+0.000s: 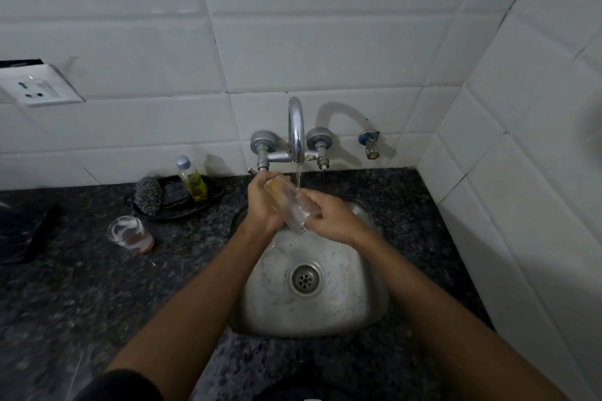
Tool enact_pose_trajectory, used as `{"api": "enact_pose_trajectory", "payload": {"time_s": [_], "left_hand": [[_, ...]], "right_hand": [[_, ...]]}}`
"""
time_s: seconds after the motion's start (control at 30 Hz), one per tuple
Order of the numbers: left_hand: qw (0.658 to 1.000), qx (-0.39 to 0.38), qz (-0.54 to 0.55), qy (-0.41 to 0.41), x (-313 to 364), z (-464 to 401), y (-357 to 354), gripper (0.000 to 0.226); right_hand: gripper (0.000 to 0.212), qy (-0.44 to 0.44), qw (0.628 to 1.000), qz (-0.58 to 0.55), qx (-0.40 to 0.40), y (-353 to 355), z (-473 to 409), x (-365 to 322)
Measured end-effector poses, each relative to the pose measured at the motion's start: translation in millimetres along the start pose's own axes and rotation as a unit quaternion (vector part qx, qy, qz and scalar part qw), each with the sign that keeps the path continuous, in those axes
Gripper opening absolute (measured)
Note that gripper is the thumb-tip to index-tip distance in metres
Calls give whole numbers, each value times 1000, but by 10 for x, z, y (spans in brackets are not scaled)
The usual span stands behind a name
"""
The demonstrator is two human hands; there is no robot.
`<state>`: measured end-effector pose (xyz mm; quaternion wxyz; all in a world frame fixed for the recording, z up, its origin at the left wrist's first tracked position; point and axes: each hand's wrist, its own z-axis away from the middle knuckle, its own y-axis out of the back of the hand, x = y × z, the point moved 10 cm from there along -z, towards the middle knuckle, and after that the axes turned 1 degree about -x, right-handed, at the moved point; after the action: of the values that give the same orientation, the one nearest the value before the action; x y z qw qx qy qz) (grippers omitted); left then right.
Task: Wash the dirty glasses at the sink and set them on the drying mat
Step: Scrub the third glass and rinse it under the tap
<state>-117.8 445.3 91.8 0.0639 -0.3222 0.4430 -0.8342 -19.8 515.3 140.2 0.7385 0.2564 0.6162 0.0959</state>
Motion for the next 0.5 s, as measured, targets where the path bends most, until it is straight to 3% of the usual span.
{"api": "enact_pose_trajectory", "payload": {"time_s": [0.07,0.13,0.2,0.27,0.33,0.37,0.4,0.43,0.5], "left_hand": [[1000,-16,-14,-4,16,5,-6,23],[999,-45,-19,-7,16,47,-99,17],[998,-50,-16,-23,22,87,-179,10],[997,-44,-45,-47,44,91,-218,25],[981,-39,-156,-106,135,114,-255,29],[955,-41,-245,-160,234,172,-301,27],[902,-54,-361,-231,343,247,-375,27],[811,-82,-489,-310,424,363,-502,31],[569,-179,-685,-418,310,588,-710,43]], "right_hand": [[79,-32,991,-57,-121,-161,52,128],[86,-52,979,-100,-168,-223,87,184],[77,-86,982,-111,-124,-189,64,259],[64,-107,985,-119,-67,-148,30,303],[61,-109,985,-129,-40,-156,5,340],[60,-108,984,-140,-30,-151,2,347],[58,-108,985,-137,-18,-121,1,347],[56,-108,986,-126,-2,-71,4,355],[52,-111,989,-93,26,26,27,377]]}}
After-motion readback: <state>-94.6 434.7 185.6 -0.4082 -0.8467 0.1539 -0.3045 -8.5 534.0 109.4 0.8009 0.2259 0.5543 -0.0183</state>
